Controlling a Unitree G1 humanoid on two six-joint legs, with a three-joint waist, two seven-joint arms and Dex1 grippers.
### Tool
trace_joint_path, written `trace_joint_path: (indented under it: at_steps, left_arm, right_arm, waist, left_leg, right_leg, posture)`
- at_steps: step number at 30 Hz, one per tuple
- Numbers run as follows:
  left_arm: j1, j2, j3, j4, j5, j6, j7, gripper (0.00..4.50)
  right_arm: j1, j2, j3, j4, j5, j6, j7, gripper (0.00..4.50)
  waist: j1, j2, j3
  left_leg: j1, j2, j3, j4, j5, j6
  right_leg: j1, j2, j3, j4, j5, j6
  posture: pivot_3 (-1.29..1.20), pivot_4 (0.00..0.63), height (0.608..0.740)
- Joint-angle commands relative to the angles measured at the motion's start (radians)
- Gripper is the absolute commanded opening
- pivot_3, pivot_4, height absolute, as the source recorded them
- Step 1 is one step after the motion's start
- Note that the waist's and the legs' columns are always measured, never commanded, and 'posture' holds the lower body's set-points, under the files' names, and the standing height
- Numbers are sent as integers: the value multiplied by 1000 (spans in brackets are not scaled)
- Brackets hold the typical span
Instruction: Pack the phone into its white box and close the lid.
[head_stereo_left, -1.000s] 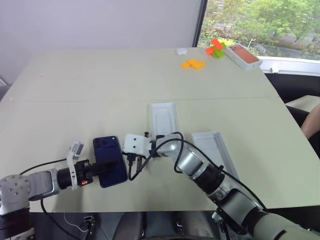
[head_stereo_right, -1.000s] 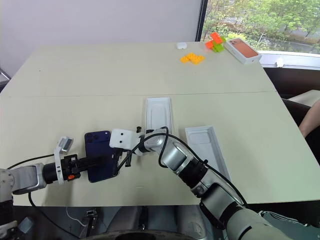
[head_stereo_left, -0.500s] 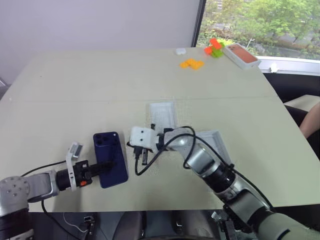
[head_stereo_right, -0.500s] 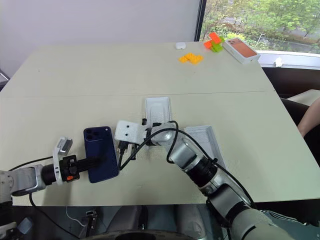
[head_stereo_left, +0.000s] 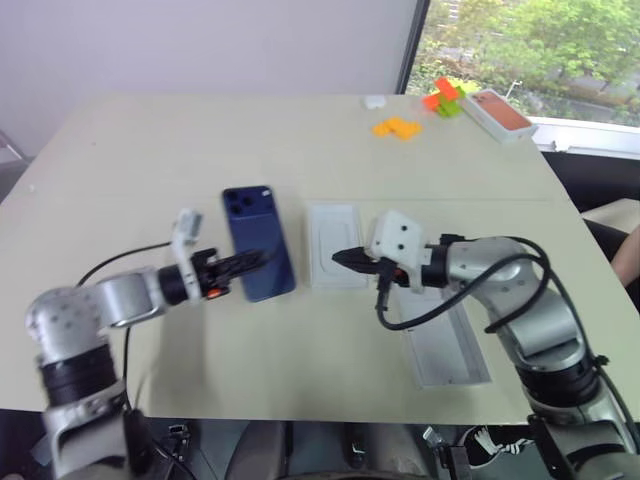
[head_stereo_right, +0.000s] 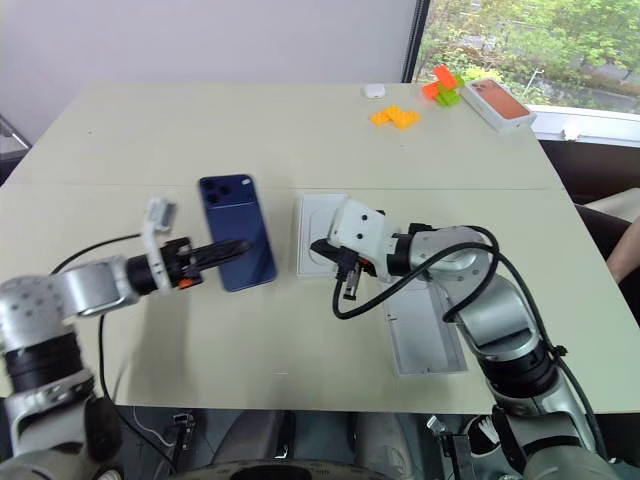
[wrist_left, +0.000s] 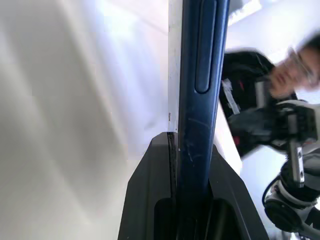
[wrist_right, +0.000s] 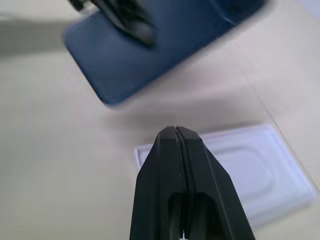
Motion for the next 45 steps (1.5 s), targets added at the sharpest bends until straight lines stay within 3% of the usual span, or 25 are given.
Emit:
trace_joint_path:
  at_steps: [1,8,18,45]
  left_arm:
    - [-140,-67,-44,130,16,-1,66,11]
    - [-312,-122,-105,369,173,-10,97,11]
    - [-422,-118,-33,533,269,57,87,11]
    - [-472,-191,36,620,482,89,53,11]
  right_arm:
    - [20,-40,-47,-30,28,-12,-17,0]
    - [60,-88,-59,-51,29,-19,-68,0]
    - [105,-108,-63,-95,53,-13,-119,0]
    - [133,-143,-26,-72,45,-5,-163,0]
  waist:
    - [-5,-1,1]
    - [-24,-2,1]
    - [-19,-3,3]
    - [-19,-3,3]
  left_leg:
    - [0,0,0,0,0,0]
    - [-1,2,2,-1,1,-3]
    - [-2,2,2,-1,3,-5]
    - [-3,2,2,0,3,-6]
  right_leg:
    - [0,0,0,0,0,0]
    - [-4,3,2,1,0,0]
    - [-4,3,1,1,0,0]
    - [-5,3,1,3,0,0]
  posture:
    - [0,150,740]
    - [0,150,740]
    - [0,150,740]
    - [0,150,740]
